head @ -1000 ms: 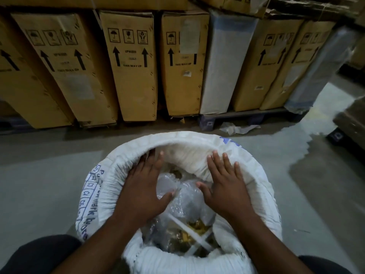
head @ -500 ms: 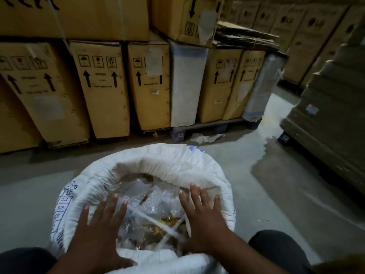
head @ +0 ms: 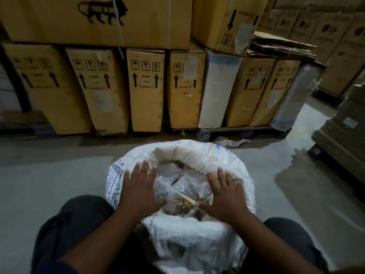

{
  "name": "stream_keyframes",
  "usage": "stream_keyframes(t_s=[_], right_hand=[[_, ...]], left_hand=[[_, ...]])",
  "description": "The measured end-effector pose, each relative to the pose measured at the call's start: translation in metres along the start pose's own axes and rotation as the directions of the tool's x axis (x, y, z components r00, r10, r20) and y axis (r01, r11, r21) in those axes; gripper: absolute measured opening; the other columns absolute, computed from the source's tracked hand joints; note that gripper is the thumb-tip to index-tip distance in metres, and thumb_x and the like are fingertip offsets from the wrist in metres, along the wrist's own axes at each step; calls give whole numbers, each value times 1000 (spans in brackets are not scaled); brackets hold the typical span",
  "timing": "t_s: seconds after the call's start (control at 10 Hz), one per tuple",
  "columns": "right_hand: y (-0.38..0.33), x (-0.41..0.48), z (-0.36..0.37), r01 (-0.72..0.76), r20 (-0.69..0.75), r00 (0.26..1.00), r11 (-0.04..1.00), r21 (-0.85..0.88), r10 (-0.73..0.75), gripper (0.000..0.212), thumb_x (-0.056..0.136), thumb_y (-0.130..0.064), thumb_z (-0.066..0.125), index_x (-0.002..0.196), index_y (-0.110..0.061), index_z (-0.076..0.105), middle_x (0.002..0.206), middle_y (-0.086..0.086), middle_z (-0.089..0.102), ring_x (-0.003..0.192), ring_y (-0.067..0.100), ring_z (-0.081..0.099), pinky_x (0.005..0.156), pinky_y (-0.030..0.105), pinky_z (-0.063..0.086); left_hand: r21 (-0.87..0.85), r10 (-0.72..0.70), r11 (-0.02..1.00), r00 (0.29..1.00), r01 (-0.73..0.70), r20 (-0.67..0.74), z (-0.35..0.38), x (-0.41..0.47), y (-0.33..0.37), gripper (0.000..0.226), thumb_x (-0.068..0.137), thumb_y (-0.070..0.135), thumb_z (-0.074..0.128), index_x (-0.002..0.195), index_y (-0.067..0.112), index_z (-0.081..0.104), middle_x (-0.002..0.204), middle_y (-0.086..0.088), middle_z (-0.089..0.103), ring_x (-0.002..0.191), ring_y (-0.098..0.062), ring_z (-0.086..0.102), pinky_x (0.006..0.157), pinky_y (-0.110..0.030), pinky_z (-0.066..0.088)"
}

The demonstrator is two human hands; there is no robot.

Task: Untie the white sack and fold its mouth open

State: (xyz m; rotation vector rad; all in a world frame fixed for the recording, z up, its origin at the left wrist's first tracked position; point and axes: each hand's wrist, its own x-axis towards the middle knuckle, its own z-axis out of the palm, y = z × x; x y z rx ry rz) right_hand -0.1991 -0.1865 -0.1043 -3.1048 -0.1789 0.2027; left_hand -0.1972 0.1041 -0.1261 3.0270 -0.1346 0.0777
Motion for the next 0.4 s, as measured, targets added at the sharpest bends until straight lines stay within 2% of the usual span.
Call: stream_keyframes(t_s=[0.1,0.2,0.3,0.4], right_hand=[[0,1,5,-32,76,997,999,-39,35,123,73,-96,42,164,-33,-10,172,11,-23,159,38,-15,120,69,-6],[-3,-4,8,-45,113,992,998,-42,50,126,70,-98,43,165,-31,-8,172,12,-20,160,38,-12,121,68,-4],[-11,1,-1,-37,72,997,999,-6,38,124,71,-96,43,164,-31,-7,173,12,-16,160,37,-9,124,67,2],[-17,8,-9,-4,-19,1000,1000,31,5,120,73,-95,38,164,-33,-10,174,9,-14,161,33,-6,126,62,5]], left_hand=[[-13,-65,998,995,66,76,2,-7,-8,136,52,99,17,167,29,-3,172,-7,-25,160,-30,-20,123,-53,-17],[-28,-55,998,995,58,81,5,-12,-8,139,51,102,21,167,29,1,172,-6,-22,161,-30,-16,124,-55,-14],[-55,-57,997,996,61,70,-1,-9,-4,132,61,100,31,168,26,3,172,-6,-20,161,-30,-13,125,-56,-12],[-72,-33,997,998,36,44,-1,-6,2,127,70,98,36,168,27,-3,172,-4,-22,160,-27,-17,125,-52,-16]])
